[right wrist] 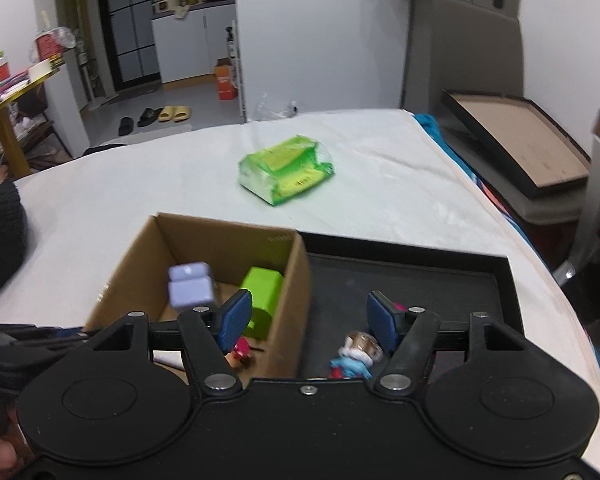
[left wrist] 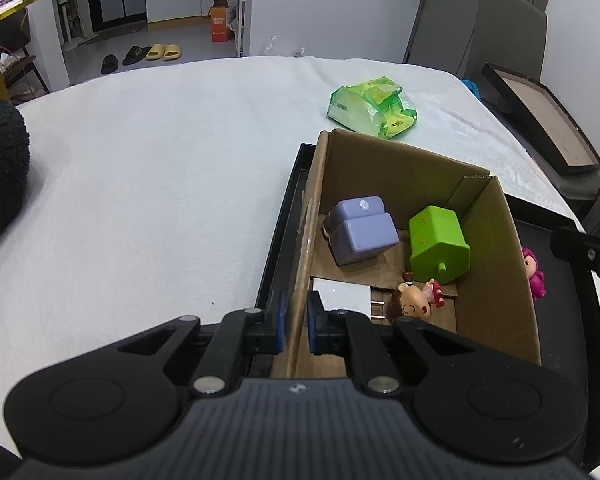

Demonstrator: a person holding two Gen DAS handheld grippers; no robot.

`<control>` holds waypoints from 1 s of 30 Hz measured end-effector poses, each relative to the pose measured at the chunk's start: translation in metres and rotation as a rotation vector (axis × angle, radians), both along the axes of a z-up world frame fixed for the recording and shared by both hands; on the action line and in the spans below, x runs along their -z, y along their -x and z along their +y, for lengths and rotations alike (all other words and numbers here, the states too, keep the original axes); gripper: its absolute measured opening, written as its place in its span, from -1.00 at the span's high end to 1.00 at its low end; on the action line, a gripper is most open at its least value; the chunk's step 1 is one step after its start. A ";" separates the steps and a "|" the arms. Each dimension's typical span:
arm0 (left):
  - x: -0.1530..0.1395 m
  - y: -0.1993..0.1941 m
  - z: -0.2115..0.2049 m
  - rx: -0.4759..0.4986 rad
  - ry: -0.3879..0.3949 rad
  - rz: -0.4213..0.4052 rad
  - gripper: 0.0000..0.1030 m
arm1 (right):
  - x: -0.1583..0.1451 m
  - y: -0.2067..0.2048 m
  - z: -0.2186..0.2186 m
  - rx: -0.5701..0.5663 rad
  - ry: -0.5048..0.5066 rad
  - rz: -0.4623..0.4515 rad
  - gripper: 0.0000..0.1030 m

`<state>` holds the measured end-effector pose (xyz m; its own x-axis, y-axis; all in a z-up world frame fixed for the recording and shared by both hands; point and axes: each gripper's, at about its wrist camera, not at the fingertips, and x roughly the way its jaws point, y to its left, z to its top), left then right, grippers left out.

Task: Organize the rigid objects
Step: 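Reach the right gripper to the pink hooded doll and grasp it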

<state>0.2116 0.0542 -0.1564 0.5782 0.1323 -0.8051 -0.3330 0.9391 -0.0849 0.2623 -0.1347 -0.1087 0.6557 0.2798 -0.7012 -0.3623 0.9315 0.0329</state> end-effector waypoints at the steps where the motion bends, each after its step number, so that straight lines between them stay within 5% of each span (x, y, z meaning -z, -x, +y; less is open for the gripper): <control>1: 0.000 0.000 -0.001 0.001 -0.006 0.003 0.79 | 0.002 0.001 -0.004 0.008 0.000 0.004 -0.23; 14: -0.003 -0.003 -0.009 0.010 -0.036 0.009 0.70 | 0.032 -0.002 -0.047 0.087 -0.016 0.058 -0.23; 30: 0.004 -0.014 -0.020 0.019 -0.058 0.032 -0.05 | 0.071 -0.032 -0.073 0.120 -0.019 0.096 -0.34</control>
<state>0.2253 0.0342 -0.1599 0.5550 0.1690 -0.8145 -0.3169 0.9482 -0.0192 0.2944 -0.2073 -0.1793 0.6153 0.2169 -0.7578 -0.2424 0.9669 0.0800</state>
